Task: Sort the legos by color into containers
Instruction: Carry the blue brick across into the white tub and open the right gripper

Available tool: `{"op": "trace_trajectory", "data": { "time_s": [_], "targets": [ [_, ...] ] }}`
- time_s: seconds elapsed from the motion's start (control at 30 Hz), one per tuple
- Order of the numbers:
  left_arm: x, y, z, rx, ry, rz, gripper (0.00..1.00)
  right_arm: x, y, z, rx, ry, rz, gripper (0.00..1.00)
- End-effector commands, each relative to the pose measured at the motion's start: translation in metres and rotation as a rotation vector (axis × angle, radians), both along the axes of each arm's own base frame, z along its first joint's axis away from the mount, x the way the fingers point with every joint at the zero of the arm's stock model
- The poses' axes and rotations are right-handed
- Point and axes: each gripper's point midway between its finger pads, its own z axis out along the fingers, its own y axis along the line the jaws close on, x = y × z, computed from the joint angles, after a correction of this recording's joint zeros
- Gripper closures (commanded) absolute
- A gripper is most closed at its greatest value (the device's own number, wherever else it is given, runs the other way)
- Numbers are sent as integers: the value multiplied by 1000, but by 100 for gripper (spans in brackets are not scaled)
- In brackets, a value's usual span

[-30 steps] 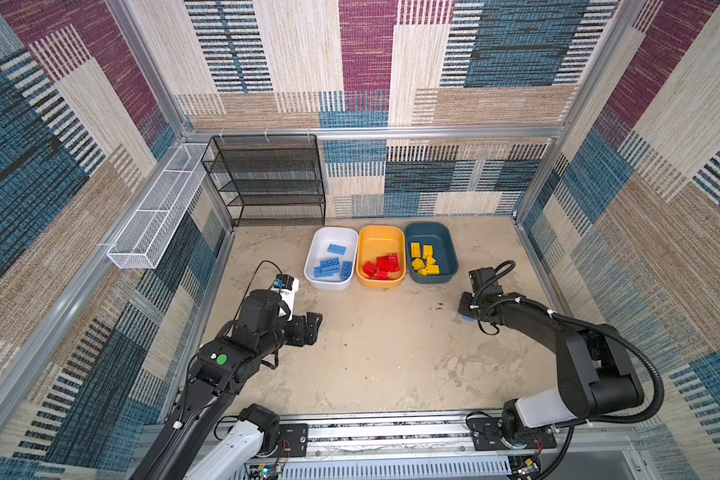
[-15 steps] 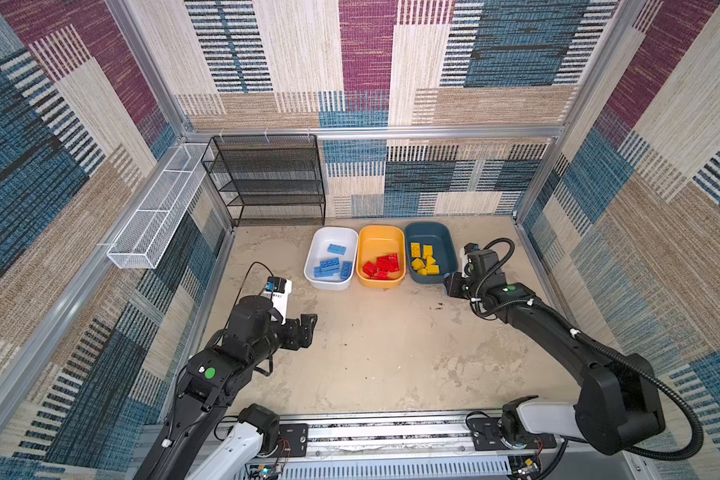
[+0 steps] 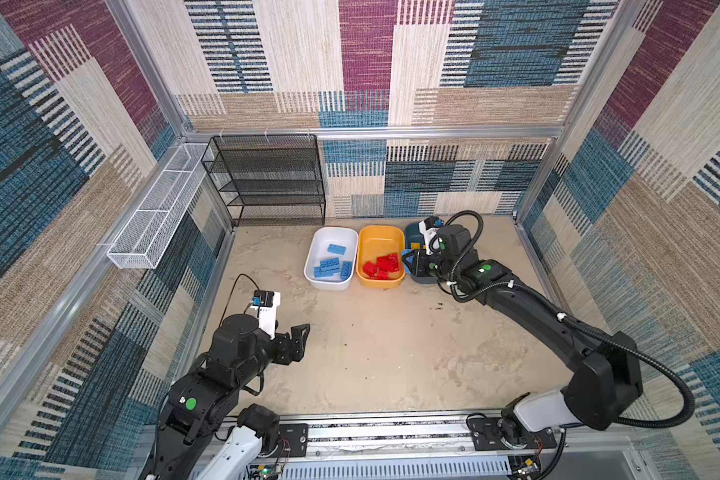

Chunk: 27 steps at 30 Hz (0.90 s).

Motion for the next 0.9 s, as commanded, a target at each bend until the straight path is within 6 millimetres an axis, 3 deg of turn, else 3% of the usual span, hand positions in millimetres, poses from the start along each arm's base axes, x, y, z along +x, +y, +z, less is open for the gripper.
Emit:
{"op": "trace_trajectory", "data": {
  "time_s": [0.0,0.17,0.5,0.87],
  "targets": [
    [0,2,-1,-11,4,21,14,10,25,8,30,-23,38,73],
    [1,0,-3,-13,-1,12,14,28,59,1,54,-12,87,73],
    [6,-1,-9,13,8,5,14,85,129,-29,31,27,143,74],
    [6,-1,-11,11,10,3,14,135,174,-87,9,84,175,74]
  ]
}}
